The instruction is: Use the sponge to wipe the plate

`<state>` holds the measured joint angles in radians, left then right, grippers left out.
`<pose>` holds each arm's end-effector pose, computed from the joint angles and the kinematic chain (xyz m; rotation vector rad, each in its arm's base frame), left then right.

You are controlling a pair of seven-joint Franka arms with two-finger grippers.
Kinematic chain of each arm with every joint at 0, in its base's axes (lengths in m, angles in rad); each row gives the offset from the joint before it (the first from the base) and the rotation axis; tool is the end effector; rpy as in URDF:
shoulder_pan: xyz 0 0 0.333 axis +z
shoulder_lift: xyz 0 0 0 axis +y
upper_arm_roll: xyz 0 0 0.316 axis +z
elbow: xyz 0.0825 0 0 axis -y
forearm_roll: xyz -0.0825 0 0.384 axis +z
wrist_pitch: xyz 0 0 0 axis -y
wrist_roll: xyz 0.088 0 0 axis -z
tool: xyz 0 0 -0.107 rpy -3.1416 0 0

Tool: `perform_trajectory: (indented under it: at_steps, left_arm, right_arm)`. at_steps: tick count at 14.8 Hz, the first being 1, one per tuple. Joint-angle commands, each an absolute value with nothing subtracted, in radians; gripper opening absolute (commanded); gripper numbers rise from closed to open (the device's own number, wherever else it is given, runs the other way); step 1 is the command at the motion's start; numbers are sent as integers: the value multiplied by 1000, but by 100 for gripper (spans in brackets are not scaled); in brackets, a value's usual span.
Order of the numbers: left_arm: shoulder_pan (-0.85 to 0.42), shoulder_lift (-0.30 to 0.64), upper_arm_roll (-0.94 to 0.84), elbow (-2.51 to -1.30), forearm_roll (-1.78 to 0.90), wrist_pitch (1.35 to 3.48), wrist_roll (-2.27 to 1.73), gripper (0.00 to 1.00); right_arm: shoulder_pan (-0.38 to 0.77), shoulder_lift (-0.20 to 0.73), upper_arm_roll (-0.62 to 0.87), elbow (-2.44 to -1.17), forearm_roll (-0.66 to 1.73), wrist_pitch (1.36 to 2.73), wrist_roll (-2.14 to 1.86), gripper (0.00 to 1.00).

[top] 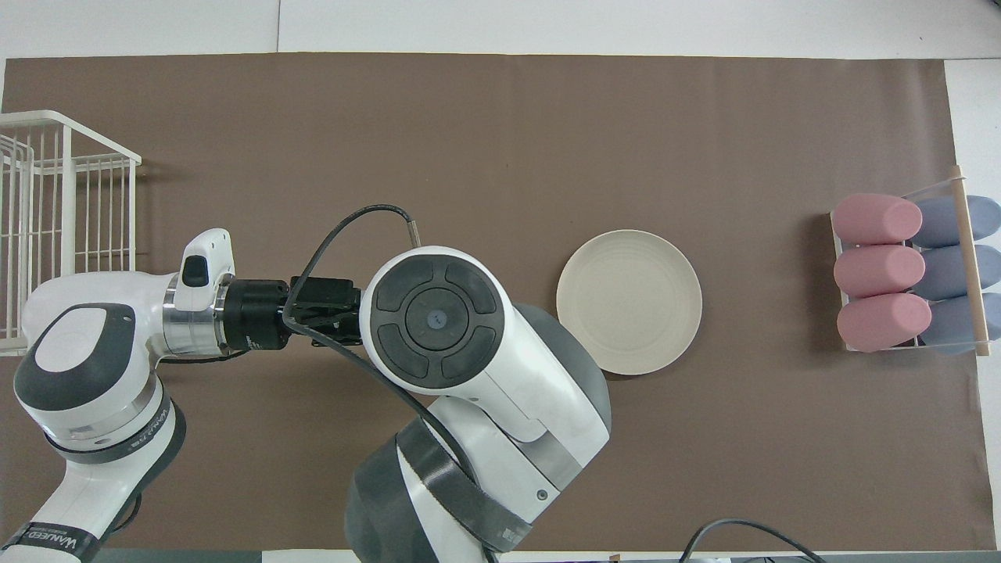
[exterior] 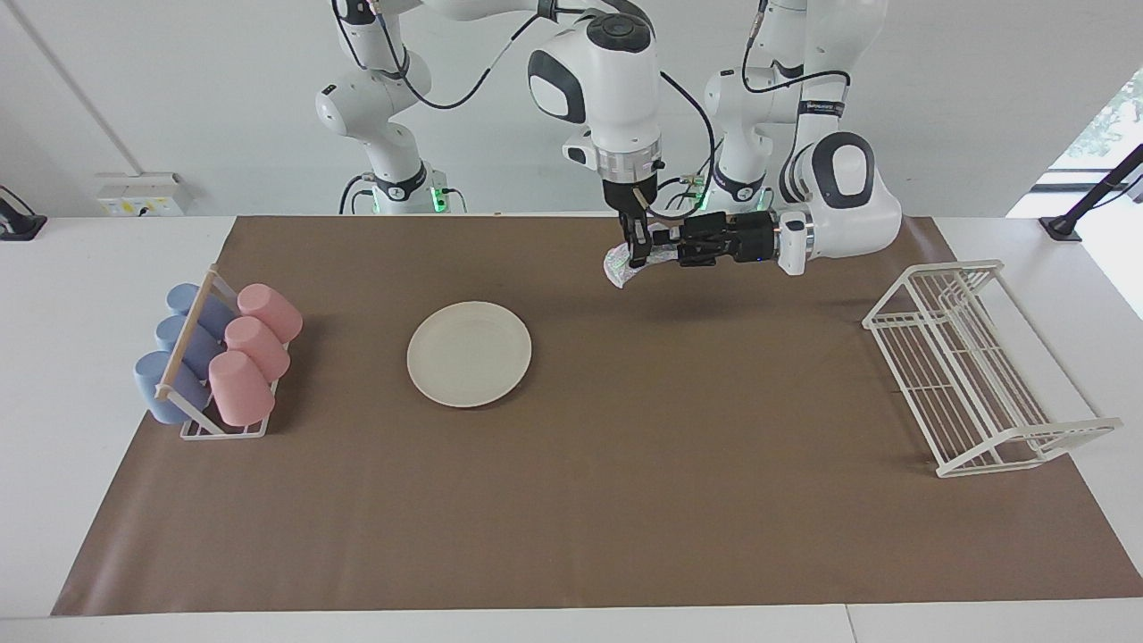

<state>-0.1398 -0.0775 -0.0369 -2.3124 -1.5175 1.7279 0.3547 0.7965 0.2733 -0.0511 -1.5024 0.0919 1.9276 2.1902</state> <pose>0.4659 -0.1766 0.4147 1.7103 0.1836 -0.2845 0.4785 0.4556 0.5256 -2.2142 1.9963 0.0878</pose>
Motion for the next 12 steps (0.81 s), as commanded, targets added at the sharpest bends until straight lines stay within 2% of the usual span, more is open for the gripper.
perform_trajectory:
  at_steps: [1,2,3,4,8,12]
  left_arm:
    - [-156,-107,-26,-2336,-1526,1743,357,100]
    - [-153,-107,-26,-2336,-1525,1743,357,100]
    - [-150,-107,-26,-2335,-1507,1743,356,100]
    - [-147,-109,-26,-2333,-1493,1741,356,100]
    - [-127,-114,-21,-2323,-1483,1743,342,100]
    - [-74,-112,-21,-2249,-1312,1743,253,100]
  right_arm:
    - [781,255,-57,-1548,95,1945,2114,30]
    - [767,244,-57,-1571,88,1942,2035,29]
    - [764,239,-57,-1587,86,1941,1970,18]
    - [762,232,-58,-1603,83,1942,1920,1]
    - [739,200,-60,-1681,80,1950,1739,0]
    - [641,167,-60,-1776,80,1950,1294,0]
